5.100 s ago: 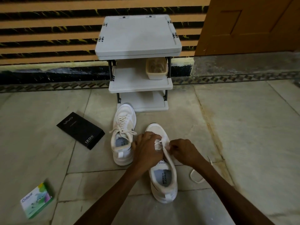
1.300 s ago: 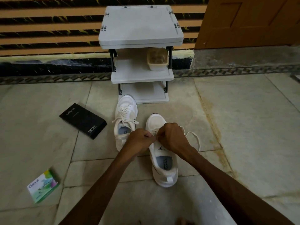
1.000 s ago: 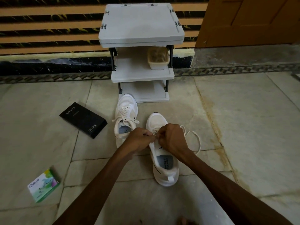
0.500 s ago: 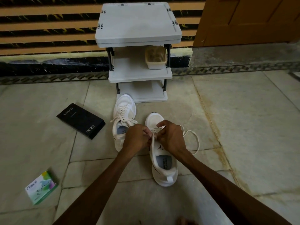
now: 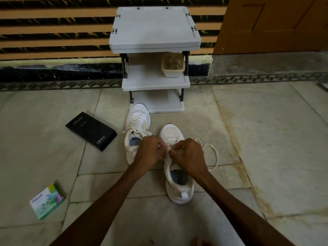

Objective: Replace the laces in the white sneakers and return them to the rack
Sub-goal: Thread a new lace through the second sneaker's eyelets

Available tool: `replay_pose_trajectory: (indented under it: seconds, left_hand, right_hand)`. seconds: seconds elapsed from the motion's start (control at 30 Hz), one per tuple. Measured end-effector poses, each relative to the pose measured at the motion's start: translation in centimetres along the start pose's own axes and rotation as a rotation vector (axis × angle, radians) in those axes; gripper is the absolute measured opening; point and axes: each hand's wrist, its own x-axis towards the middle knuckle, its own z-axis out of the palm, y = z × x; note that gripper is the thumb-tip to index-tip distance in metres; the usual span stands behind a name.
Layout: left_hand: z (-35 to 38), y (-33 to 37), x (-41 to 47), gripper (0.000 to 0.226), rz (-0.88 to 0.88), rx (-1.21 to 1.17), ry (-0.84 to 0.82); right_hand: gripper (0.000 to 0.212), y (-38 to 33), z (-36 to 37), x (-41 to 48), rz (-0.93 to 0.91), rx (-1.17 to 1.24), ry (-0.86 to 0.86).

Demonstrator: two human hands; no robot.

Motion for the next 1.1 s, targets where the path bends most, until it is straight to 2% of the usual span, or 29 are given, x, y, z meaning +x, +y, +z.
replay_pose_trajectory:
  seconds: [0.07, 0.1, 0.17, 0.27, 0.3, 0.33, 0.37, 0.4, 0.43, 0.47, 0.5, 0.6, 0.63, 0.67, 0.73, 0.77, 0.8, 0.83, 0.9, 0.97, 1.03, 1.07, 1.1]
  left_hand:
    - [-0.1, 0.2, -0.2, 0.014, 0.037, 0.043, 0.008]
    - [-0.3, 0.4, -0.2, 0.014, 0.092, 0.149, 0.065]
    - [-1.7, 0.8, 0.4, 0.018, 0.182, 0.276, 0.254]
    - [-6.0, 1.9, 2.9, 0.023, 0.107, 0.148, 0.537]
    - [-7.4, 2.1, 3.9, 0.020, 0.044, -0.038, 0.601]
    - [-8.4, 2.5, 4.7, 0.016, -0.048, -0.357, 0.590]
    - [-8.8, 3.2, 5.0, 0.013, -0.143, -0.786, 0.469]
    - [-8.6, 4.2, 4.5, 0.011, -0.220, -1.173, 0.267]
    - [-7.7, 4.7, 3.8, 0.011, -0.249, -1.360, 0.071]
    - [-6.6, 4.7, 3.2, 0.013, -0.259, -1.296, -0.069]
    - [-5.4, 4.5, 2.5, 0.014, -0.244, -1.069, -0.154]
    - [-2.3, 1.9, 1.3, 0.010, 0.006, 0.064, -0.199]
    - [-1.6, 1.2, 1.0, 0.020, 0.066, 0.365, -0.222]
    - [-1.1, 0.6, 0.7, 0.029, 0.082, 0.576, -0.265]
    - [-1.0, 0.6, 0.3, 0.032, 0.084, 0.728, -0.324]
    - [-1.2, 1.0, 0.2, 0.027, 0.102, 0.658, -0.346]
    - [-1.8, 1.3, 0.3, 0.019, 0.125, 0.457, -0.350]
    - [-2.6, 2.0, 0.2, 0.011, 0.128, 0.159, -0.347]
    - [-5.0, 3.9, 0.2, 0.020, 0.129, -0.488, -0.236]
    - [-7.6, 6.0, 0.1, 0.028, 0.196, -0.952, -0.143]
    - [-8.8, 7.5, 0.1, 0.028, 0.213, -1.273, -0.179]
    - [-8.7, 8.0, -0.1, 0.029, 0.149, -1.382, -0.242]
    - [-8.3, 8.1, -0.3, 0.030, 0.074, -1.385, -0.285]
  right_hand:
    - [0.017, 0.6, 0.0, -0.5, 0.053, -0.003, 0.024]
    - [0.019, 0.9, 0.2, -0.6, 0.065, -0.009, 0.055]
    - [0.020, 0.9, 0.6, -0.9, 0.078, -0.052, 0.109]
    - [0.023, 0.8, 1.6, -1.4, 0.053, -0.161, 0.129]
    - [0.023, 0.7, 1.6, -1.6, 0.047, -0.153, 0.141]
    - [0.021, 0.7, 1.6, -1.7, 0.053, -0.124, 0.152]
    - [0.019, 0.6, 1.5, -1.8, 0.060, -0.089, 0.155]
    - [0.016, 0.6, 1.4, -1.8, 0.073, -0.058, 0.145]
    - [0.014, 0.6, 1.2, -1.9, 0.077, -0.031, 0.136]
    - [0.013, 0.6, 1.1, -1.9, 0.084, -0.003, 0.130]
    - [0.012, 0.7, 1.1, -1.9, 0.090, 0.022, 0.128]
    - [0.011, 0.8, 1.1, -2.0, 0.114, 0.095, 0.131]
    - [0.011, 0.8, 1.1, -2.1, 0.120, 0.121, 0.137]
    - [0.011, 0.7, 1.1, -2.1, 0.126, 0.146, 0.143]
    - [0.011, 0.8, 1.1, -2.2, 0.136, 0.188, 0.147]
    - [0.010, 0.9, 1.2, -2.1, 0.136, 0.208, 0.144]
    - [0.010, 0.9, 1.2, -2.1, 0.134, 0.223, 0.140]
    - [0.010, 0.9, 1.2, -2.1, 0.134, 0.232, 0.137]
    - [0.010, 1.2, 1.4, -2.0, 0.147, 0.248, 0.135]
    - [0.011, 1.3, 1.5, -1.9, 0.174, 0.265, 0.130]
    - [0.012, 1.4, 1.7, -1.9, 0.192, 0.266, 0.120]
    - [0.012, 1.4, 1.6, -1.9, 0.199, 0.265, 0.112]
    - [0.012, 1.4, 1.7, -1.9, 0.208, 0.267, 0.106]
